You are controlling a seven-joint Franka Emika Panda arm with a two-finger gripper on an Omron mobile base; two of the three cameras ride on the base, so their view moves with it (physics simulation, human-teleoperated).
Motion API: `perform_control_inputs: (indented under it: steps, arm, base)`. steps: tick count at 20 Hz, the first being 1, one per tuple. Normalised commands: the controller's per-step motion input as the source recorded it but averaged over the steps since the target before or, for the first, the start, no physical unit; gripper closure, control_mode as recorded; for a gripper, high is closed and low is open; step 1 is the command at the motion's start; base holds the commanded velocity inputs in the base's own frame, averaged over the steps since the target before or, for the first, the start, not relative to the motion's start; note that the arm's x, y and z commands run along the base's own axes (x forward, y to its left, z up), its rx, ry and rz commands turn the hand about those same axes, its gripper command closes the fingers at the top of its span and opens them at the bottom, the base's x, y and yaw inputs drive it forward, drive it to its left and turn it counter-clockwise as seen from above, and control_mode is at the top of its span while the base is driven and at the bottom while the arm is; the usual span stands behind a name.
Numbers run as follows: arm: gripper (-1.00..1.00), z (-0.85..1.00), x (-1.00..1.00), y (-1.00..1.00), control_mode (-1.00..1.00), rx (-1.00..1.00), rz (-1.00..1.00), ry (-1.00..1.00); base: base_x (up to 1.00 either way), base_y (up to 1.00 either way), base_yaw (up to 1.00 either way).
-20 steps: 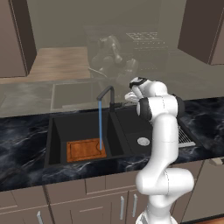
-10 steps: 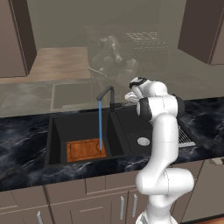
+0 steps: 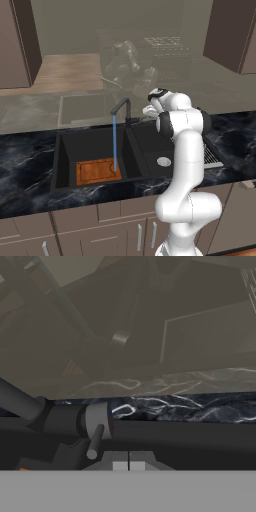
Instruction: Turn on the sink faucet with hot water and rinse the cutting board for ten seconds, then turn off the faucet. Push the cutting board to reach the water if necessary.
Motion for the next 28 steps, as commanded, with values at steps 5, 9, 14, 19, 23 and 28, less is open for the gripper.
perform_control_inputs:
  steps: [5, 9, 14, 19, 23, 28]
  arm:
    - [1.0, 0.0, 0.0, 0.0, -1.0, 0.0, 0.0, 0.0]
    - [1.0, 0.0, 0.0, 0.0, -1.0, 0.0, 0.0, 0.0]
    - [1.0, 0.0, 0.0, 0.0, -1.0, 0.0, 0.0, 0.0]
    - [1.0, 0.0, 0.0, 0.0, -1.0, 0.0, 0.0, 0.0]
    - [1.0, 0.0, 0.0, 0.0, -1.0, 0.0, 0.0, 0.0]
    - [1.0, 0.0, 0.0, 0.0, -1.0, 0.0, 0.0, 0.0]
  base:
    - [0.0, 0.0, 0.0]
    - [0.0, 0.0, 0.0]
    - [0.0, 0.0, 0.0]
    - [0.0, 0.0, 0.0]
    - [0.0, 0.0, 0.0]
    - [0.0, 0.0, 0.0]
